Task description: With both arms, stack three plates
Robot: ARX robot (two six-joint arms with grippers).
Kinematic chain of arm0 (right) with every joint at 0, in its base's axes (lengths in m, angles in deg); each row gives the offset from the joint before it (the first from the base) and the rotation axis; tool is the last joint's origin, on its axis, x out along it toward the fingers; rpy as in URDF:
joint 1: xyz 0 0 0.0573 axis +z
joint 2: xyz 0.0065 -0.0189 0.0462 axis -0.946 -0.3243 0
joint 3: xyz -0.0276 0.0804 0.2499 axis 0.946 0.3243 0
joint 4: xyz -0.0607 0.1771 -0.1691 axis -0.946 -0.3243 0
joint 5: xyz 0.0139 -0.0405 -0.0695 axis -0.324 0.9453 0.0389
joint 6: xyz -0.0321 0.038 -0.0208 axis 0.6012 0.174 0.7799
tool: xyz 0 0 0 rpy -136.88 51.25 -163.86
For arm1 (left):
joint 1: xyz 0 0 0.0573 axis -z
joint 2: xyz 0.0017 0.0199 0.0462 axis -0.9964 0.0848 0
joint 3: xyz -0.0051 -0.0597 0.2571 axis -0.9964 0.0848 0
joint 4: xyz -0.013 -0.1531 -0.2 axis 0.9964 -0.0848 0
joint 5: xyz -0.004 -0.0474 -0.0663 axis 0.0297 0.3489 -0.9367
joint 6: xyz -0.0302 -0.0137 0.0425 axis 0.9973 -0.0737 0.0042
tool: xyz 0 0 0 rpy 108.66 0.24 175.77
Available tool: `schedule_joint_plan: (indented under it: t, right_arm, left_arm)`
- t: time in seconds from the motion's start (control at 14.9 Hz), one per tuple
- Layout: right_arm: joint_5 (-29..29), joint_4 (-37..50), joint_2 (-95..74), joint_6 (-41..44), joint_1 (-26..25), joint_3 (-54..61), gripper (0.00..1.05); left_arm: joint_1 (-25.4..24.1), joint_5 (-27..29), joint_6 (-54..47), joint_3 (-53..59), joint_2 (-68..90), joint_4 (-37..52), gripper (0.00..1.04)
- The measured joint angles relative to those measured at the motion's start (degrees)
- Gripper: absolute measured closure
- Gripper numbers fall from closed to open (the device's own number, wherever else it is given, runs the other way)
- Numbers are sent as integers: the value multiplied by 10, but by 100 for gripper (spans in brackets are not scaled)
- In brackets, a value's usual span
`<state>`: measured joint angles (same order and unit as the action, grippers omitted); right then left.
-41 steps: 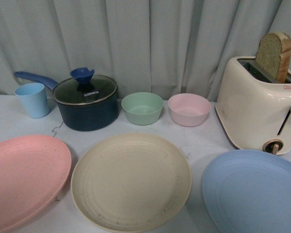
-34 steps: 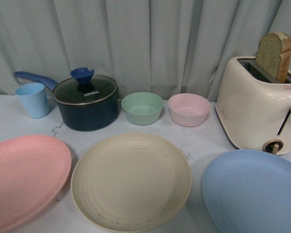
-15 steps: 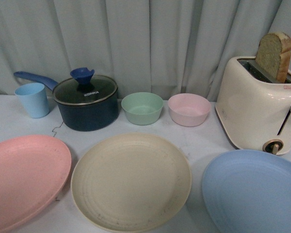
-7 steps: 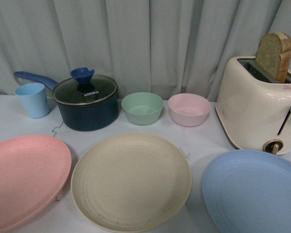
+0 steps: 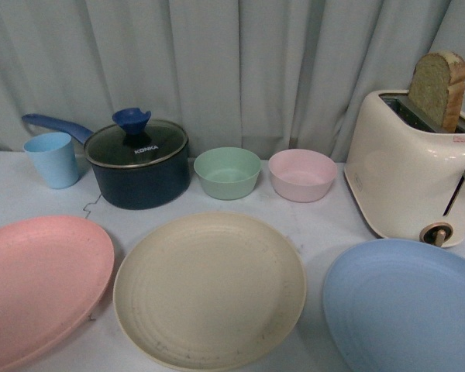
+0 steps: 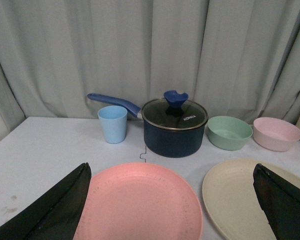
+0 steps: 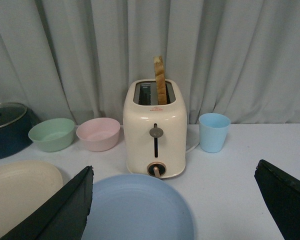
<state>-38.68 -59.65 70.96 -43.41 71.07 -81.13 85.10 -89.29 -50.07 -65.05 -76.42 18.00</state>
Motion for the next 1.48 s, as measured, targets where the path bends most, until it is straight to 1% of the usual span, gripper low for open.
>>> schedule_joint_plan:
  t: [0.34,0.4,0.47,0.54,0.67,0.81,1.01,1.08,1.14,1.21,1.28,1.34,1.48]
  right_arm:
    - [0,0,0,0,0,0,6]
    - [0,0,0,0,0,0,6]
    - [-1,0,0,0,0,0,6]
    - [0,0,0,0,0,0,6]
    - [0,0,0,0,0,0,6]
    - [0,0,0,0,0,0,6]
    - [0,0,0,0,0,0,6]
    - [0,0,0,0,0,0,6]
    - [0,0,0,0,0,0,6]
    - [0,0,0,0,0,0,6]
    - [0,0,0,0,0,0,6]
    - [0,0,0,0,0,0,6]
    - [0,0,0,0,0,0,6]
  left_arm:
    - [0,0,0,0,0,0,7]
    - [12,35,17,-17,12,-62,7]
    - [23,94,61,-62,103,-133,7]
    - [-9,91,85,-87,185,-81,7]
    - [-67,8,80,-125,306,49,7]
    - [-89,-28,69,-142,367,103,7]
    - [-108,-50,58,-154,421,140,7]
    - [-123,-71,50,-163,463,173,7]
    - [-151,-112,30,-185,553,233,7]
    - [-186,-139,1,-223,676,300,7]
    - [-213,-150,-23,-269,779,335,7]
    - [-235,-161,-43,-311,867,330,7]
    - [-264,-186,-78,-336,995,317,7]
